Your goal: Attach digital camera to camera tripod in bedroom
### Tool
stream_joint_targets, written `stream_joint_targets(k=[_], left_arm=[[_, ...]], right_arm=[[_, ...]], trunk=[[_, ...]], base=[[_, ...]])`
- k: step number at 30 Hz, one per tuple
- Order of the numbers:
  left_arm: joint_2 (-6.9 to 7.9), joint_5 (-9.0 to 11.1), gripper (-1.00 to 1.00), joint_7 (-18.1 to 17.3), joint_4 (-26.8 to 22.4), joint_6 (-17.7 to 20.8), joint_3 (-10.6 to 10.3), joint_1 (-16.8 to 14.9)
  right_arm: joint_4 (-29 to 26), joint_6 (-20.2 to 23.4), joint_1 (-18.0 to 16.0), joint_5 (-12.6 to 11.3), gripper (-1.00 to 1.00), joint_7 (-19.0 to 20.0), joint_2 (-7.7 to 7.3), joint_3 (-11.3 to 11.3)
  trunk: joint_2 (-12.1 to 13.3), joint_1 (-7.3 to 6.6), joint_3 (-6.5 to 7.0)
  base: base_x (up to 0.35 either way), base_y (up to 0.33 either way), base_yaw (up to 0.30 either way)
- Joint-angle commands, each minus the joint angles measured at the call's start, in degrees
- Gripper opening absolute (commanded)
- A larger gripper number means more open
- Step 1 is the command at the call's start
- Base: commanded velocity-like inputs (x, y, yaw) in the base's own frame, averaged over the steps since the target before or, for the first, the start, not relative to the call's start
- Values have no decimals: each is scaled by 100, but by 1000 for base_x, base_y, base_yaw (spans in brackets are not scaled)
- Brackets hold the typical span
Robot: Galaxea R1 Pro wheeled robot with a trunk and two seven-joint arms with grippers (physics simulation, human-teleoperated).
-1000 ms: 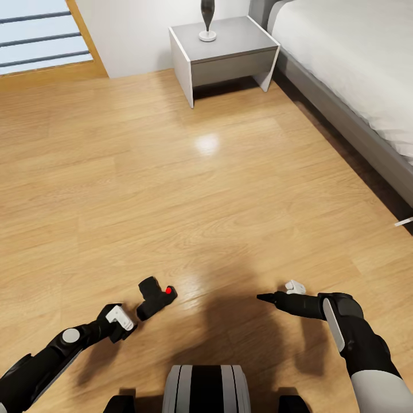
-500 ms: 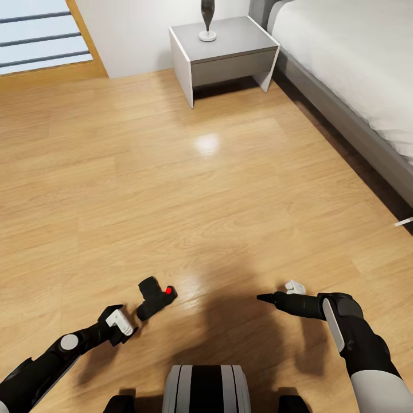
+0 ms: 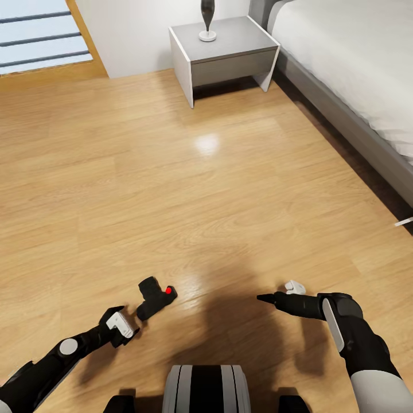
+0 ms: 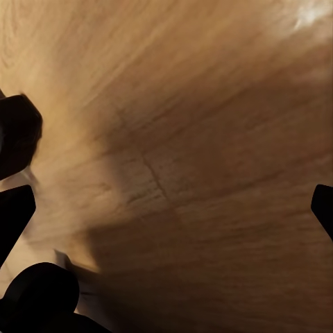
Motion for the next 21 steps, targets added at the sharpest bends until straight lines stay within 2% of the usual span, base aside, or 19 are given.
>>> stream_joint_targets(k=[1, 4, 7, 21], left_arm=[[-55, 66, 100, -13, 207, -372, -17, -6], [-152, 152, 100, -35, 426, -685, 10, -4], [-203, 208, 100, -51, 540, -828, 82, -5], [-288, 260, 100, -60, 656, -945, 162, -6]], right_arm=[[-2, 44, -2, -28, 100, -3, 1, -7], [-2, 44, -2, -28, 100, -3, 1, -7], [-2, 44, -2, -28, 100, -3, 1, -7], [-2, 44, -2, -21, 100, -3, 8, -7]], trunk=[[-1, -1, -3], [-1, -1, -3], [-1, -1, -3], [-1, -1, -3]], base=[[0, 0, 0], [0, 0, 0], [0, 0, 0], [0, 0, 0]])
